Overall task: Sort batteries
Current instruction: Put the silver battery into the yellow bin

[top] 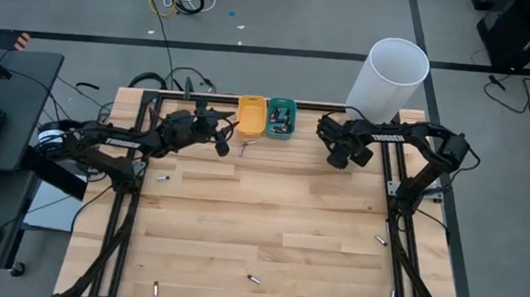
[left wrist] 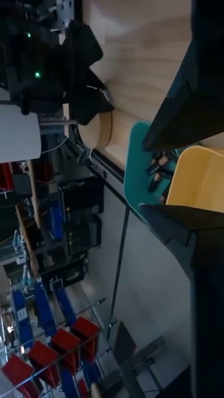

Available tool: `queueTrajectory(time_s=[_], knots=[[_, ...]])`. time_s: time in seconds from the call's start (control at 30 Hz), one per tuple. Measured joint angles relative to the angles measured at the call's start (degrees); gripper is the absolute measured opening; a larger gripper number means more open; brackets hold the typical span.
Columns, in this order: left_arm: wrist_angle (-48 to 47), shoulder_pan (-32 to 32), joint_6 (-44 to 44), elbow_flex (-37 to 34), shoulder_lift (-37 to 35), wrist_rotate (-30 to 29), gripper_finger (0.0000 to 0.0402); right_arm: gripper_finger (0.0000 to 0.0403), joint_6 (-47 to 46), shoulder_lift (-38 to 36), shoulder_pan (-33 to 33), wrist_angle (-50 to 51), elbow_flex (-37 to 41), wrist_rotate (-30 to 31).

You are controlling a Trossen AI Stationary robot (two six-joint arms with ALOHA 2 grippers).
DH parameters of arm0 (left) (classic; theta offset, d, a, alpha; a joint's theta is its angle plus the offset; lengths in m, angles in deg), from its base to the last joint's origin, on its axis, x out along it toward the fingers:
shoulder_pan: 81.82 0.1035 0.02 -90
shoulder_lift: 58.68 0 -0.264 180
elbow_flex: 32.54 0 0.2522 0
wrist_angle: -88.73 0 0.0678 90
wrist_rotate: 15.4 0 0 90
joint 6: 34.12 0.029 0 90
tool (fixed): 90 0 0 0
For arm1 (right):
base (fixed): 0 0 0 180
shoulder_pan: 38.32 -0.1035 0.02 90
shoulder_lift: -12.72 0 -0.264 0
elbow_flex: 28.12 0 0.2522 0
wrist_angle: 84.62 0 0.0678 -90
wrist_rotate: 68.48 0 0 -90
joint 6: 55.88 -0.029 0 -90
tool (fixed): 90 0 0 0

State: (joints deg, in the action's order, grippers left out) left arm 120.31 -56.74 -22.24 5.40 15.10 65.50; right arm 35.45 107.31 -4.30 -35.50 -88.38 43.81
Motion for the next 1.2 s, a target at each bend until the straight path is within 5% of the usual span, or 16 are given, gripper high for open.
queueTrajectory(time_s=[0.27, 0.67, 0.83, 0.97, 1.2], knots=[[0.6, 0.0, 0.9, 0.0, 0.0, 0.0, 0.0162, 0.0301, 0.4, -0.3, 0.9, -0.7, 1.3, -1.8], [-1.0, 0.0, -0.1, 0.0, 0.0, 0.1, 0.0162, 0.0165, -1.9, -0.4, 0.4, -2.4, 3.5, -1.1], [-1.3, 0.0, -0.1, 0.0, 0.0, 0.1, 0.0162, 0.0167, -4.3, -0.2, -1.0, -3.3, 3.1, -0.2], [-1.2, 0.0, 0.0, 0.0, 0.1, 1.6, 0.0162, 0.0179, -15.9, 0.2, -2.8, -3.7, 1.2, 1.2], [-1.4, 0.0, 0.2, 0.0, 0.5, 3.9, 0.0162, 0.0179, -33.9, -0.7, -5.9, -3.8, -7.3, -10.1]])
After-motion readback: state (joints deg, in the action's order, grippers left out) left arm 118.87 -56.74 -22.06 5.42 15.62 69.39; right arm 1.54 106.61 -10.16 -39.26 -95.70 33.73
